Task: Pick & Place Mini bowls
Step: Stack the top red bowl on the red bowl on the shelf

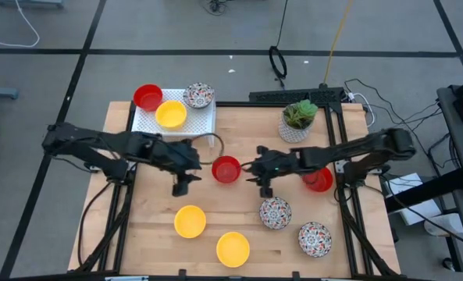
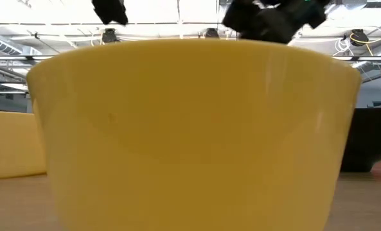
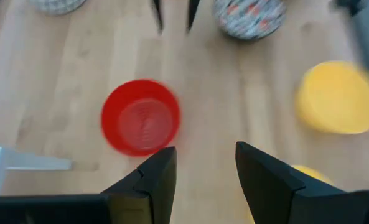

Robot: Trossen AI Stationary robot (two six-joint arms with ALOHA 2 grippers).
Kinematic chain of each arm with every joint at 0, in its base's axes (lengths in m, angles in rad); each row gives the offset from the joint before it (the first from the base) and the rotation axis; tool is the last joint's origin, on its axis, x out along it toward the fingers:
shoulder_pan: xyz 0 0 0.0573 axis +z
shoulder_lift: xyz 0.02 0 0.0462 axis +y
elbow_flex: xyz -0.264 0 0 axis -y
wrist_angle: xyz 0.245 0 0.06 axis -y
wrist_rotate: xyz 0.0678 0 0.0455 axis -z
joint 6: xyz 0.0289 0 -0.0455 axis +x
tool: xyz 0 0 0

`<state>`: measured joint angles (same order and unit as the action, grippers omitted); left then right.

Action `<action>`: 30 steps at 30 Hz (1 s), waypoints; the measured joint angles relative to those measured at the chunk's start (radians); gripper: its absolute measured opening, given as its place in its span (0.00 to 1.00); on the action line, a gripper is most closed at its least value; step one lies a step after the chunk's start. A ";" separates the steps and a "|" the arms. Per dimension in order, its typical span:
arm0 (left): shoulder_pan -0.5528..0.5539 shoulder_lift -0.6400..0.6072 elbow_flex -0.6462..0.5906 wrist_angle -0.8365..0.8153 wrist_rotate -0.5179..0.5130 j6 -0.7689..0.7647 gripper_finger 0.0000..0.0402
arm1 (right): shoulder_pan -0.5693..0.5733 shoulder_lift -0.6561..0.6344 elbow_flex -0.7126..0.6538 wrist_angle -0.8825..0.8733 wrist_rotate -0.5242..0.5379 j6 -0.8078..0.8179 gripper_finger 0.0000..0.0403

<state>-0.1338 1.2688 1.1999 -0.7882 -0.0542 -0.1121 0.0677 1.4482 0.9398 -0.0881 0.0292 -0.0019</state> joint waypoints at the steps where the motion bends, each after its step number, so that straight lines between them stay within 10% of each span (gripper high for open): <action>1: 0.002 0.024 0.000 0.002 -0.022 0.008 0.42 | 0.000 -0.034 -0.026 -0.004 0.000 0.018 0.33; 14: 0.013 0.336 0.000 0.065 -0.025 0.178 0.42 | 0.071 -0.329 -0.315 0.017 0.239 0.200 0.33; 30: 0.018 0.557 0.000 0.203 -0.025 0.318 0.42 | 0.083 -0.340 -0.376 0.129 0.232 0.195 0.33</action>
<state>-0.1160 1.8254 1.2003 -0.5848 -0.0792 0.2058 0.1509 1.1080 0.5636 0.0406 0.2615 0.1936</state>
